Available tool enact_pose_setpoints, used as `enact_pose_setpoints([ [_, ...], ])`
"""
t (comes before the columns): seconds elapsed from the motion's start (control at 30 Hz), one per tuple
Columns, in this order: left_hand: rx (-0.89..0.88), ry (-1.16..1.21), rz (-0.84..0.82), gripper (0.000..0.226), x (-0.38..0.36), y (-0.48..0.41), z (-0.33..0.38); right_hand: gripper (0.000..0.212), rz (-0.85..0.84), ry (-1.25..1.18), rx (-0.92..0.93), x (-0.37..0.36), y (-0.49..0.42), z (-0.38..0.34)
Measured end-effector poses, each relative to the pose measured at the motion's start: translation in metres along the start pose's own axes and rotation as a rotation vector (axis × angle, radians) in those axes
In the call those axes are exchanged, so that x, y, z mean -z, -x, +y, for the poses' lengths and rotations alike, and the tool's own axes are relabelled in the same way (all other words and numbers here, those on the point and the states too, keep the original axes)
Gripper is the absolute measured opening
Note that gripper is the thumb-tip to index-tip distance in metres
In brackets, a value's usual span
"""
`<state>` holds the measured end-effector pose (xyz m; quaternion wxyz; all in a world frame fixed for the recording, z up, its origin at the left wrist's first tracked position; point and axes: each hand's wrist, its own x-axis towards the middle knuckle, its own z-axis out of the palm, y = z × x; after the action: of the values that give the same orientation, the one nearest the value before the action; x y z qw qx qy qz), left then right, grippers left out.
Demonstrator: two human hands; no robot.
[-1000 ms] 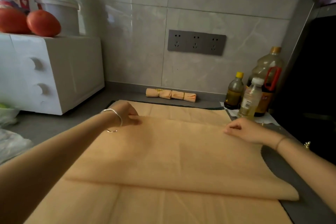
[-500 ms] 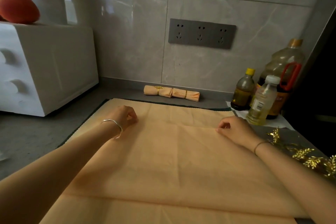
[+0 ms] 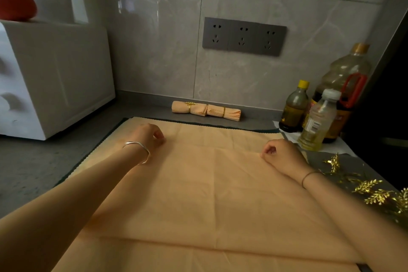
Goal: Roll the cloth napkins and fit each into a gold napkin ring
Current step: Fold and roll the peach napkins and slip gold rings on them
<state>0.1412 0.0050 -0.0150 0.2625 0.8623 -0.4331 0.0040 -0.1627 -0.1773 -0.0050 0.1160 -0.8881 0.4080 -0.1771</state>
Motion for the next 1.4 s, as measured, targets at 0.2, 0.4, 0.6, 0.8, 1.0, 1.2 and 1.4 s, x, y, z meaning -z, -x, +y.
enact_pose_setpoints([
  [0.2, -0.024, -0.022, -0.132, 0.008, 0.009, -0.001, -0.002, 0.018, 0.001, -0.006, -0.028, 0.001, 0.000, -0.004],
  [0.4, -0.041, -0.030, -0.121, 0.008, 0.011, -0.001, -0.002, 0.018, -0.003, 0.004, -0.043, 0.002, 0.000, -0.007],
  [0.6, -0.070, 0.025, -0.102, 0.014, 0.011, -0.001, -0.007, 0.016, -0.011, 0.047, -0.056, 0.002, -0.002, -0.008],
  [0.8, -0.159, -0.219, -0.075, 0.029, 0.016, 0.019, 0.013, 0.009, -0.002, 0.058, -0.089, 0.002, 0.005, -0.014],
  [1.0, -0.413, -0.210, -0.356, 0.046, 0.016, 0.116, 0.076, 0.037, -0.026, -0.123, 0.048, -0.002, 0.056, -0.066],
  [1.2, -0.286, -0.417, -0.474, 0.060, 0.000, 0.175, 0.084, 0.044, -0.161, -0.160, 0.225, -0.035, 0.118, -0.117],
  [1.4, -0.248, -0.386, -0.396, 0.055, -0.010, 0.179, 0.079, 0.068, -0.177, 0.105, 0.216, -0.051, 0.140, -0.130],
])
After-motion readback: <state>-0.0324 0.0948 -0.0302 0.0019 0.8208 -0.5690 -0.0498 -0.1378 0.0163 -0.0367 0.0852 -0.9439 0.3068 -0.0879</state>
